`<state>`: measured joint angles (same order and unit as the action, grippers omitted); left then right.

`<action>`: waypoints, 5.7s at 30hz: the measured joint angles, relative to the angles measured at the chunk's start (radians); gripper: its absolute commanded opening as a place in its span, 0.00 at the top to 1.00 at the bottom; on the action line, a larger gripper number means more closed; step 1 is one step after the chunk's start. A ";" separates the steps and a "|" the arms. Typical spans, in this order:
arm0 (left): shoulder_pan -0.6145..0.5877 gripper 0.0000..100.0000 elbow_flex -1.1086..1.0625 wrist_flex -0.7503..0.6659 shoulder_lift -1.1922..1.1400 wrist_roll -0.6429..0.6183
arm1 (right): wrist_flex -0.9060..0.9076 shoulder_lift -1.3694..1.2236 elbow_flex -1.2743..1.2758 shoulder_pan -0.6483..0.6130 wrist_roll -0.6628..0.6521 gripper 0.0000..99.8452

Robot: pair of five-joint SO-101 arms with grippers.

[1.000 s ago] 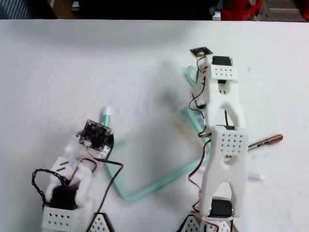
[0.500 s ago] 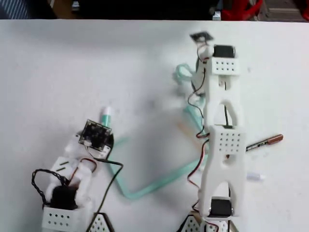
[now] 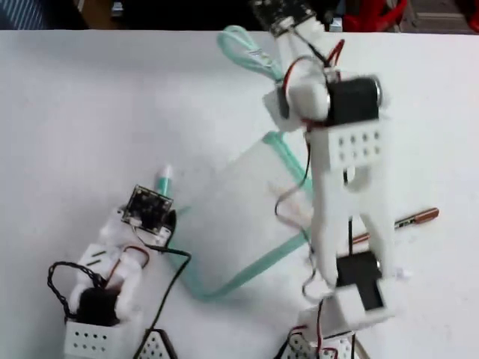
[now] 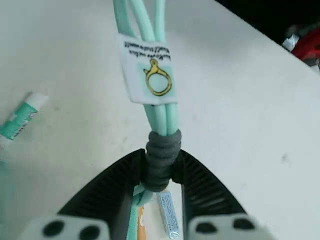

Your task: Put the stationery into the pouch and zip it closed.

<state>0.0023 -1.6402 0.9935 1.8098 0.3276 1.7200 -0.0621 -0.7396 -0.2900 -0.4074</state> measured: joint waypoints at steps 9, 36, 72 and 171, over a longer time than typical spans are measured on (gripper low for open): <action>-0.002 0.80 0.057 0.069 0.000 0.000 | 0.000 0.215 0.032 -0.152 0.000 0.98; -0.002 0.80 0.057 0.071 0.000 0.000 | 0.000 0.252 0.120 -0.198 0.003 0.98; -0.069 0.72 0.563 0.334 0.014 0.333 | 0.000 0.267 0.100 -0.328 0.094 0.98; 0.474 0.72 0.993 0.698 0.009 0.149 | -0.459 0.397 0.339 -0.155 0.459 0.98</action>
<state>0.4764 -0.6475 1.6916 1.8190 0.4764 1.2612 0.3353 -0.4005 -0.4450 0.0514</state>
